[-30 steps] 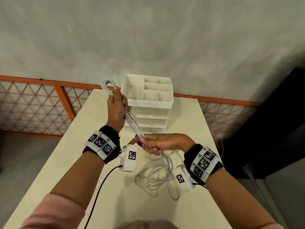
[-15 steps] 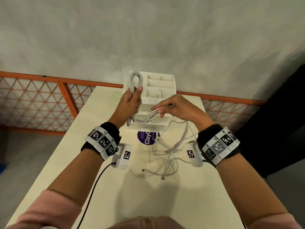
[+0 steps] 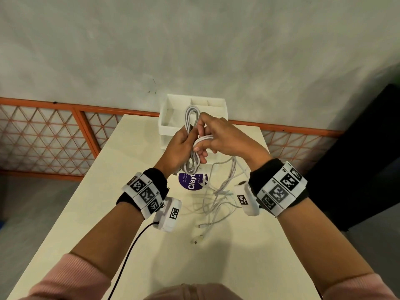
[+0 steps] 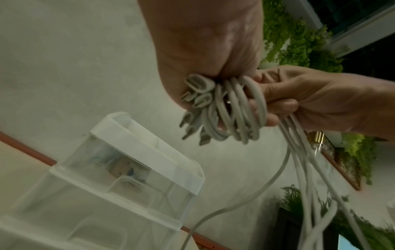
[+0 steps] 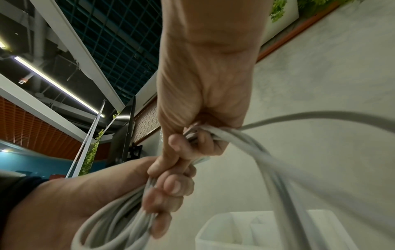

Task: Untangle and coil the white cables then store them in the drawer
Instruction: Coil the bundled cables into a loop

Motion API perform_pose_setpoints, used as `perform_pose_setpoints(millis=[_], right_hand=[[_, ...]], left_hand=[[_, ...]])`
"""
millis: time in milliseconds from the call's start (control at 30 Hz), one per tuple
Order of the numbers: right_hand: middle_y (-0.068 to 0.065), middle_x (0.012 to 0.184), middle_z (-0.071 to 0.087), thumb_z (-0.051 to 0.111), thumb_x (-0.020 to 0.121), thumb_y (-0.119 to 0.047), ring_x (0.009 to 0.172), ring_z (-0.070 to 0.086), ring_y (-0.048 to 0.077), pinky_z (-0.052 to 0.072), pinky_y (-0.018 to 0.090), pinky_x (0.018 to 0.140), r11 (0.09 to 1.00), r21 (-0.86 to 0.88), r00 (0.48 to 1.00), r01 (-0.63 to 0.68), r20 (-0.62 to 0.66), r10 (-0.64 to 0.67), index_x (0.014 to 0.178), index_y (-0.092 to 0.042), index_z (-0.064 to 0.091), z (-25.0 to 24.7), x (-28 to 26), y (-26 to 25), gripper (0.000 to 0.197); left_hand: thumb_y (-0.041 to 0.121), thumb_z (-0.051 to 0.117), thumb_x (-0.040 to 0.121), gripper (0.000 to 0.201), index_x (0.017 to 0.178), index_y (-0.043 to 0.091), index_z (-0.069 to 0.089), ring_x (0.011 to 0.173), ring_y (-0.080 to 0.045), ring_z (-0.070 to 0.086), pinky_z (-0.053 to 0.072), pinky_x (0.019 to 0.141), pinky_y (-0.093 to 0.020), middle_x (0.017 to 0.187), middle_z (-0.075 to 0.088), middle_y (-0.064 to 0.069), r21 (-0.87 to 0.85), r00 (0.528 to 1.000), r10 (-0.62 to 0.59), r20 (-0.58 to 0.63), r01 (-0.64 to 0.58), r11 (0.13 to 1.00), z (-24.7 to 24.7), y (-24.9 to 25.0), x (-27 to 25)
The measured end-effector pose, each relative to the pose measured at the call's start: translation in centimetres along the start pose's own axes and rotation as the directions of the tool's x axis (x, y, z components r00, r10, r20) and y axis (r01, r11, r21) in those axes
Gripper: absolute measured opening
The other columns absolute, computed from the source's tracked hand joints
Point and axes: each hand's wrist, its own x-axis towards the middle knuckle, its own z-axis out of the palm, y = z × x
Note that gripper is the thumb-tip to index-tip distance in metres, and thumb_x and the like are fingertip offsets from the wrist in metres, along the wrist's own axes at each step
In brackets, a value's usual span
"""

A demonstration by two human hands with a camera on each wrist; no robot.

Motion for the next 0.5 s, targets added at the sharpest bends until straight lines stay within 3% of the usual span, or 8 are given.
perform_pose_setpoints(millis=[100,200,267,367,500], right_hand=[[0.006,0.066,0.064,0.075,0.077,-0.01,0.042,0.051,0.002,0.038,0.015,0.043,1.0,0.005,1.0,-0.029,-0.007,0.029,0.089,-0.01,0.042,-0.2,-0.2,0.2,0.036],[-0.001,0.065,0.056,0.083,0.068,-0.029,0.037,0.046,0.002,0.037,0.016,0.042,0.985,-0.092,0.989,-0.145,-0.042,0.141,0.088,-0.011,0.053,-1.1,-0.5,1.0,0.041],[-0.002,0.055,0.057,0.078,0.072,-0.039,0.039,0.047,0.003,0.038,0.018,0.047,0.959,-0.179,0.967,-0.221,0.088,0.239,0.078,-0.013,0.062,-2.0,-0.8,2.0,0.032],[-0.007,0.05,0.05,0.067,0.084,-0.037,0.046,0.043,0.007,0.037,0.019,0.053,0.967,-0.095,0.928,-0.237,0.271,0.254,0.065,-0.02,0.062,-2.9,-1.7,2.6,0.026],[-0.01,0.051,0.039,0.055,0.091,-0.042,0.049,0.036,0.01,0.033,0.023,0.051,0.983,-0.03,0.956,-0.179,0.232,0.181,0.08,-0.015,0.069,-3.3,-1.7,1.4,0.032]], left_hand=[[0.03,0.03,0.103,0.035,0.091,0.005,0.052,0.04,-0.019,0.056,0.05,0.046,-0.026,0.056,0.061,-0.008,0.08,1.0,0.014,0.026,-0.016,0.997,-0.1,0.1,-0.2],[0.034,0.036,0.102,0.035,0.077,0.012,0.048,0.036,-0.018,0.048,0.049,0.049,-0.031,0.047,0.053,-0.001,0.128,0.998,0.03,0.047,-0.035,0.991,-0.5,0.1,-0.4],[0.035,0.039,0.101,0.035,0.073,0.015,0.045,0.035,-0.014,0.042,0.046,0.046,-0.03,0.047,0.048,0.001,0.135,0.998,0.007,0.068,-0.016,0.991,-1.0,0.0,-0.7],[0.036,0.04,0.1,0.035,0.073,0.014,0.04,0.034,-0.013,0.038,0.04,0.043,-0.026,0.046,0.043,0.001,0.171,0.996,-0.044,0.073,0.031,0.985,-1.6,-0.5,-1.0],[0.046,0.028,0.099,0.042,0.077,0.015,0.045,0.033,-0.012,0.037,0.037,0.044,-0.027,0.045,0.042,0.002,0.244,0.99,-0.106,0.09,0.081,0.966,-1.0,-1.2,-1.2]])
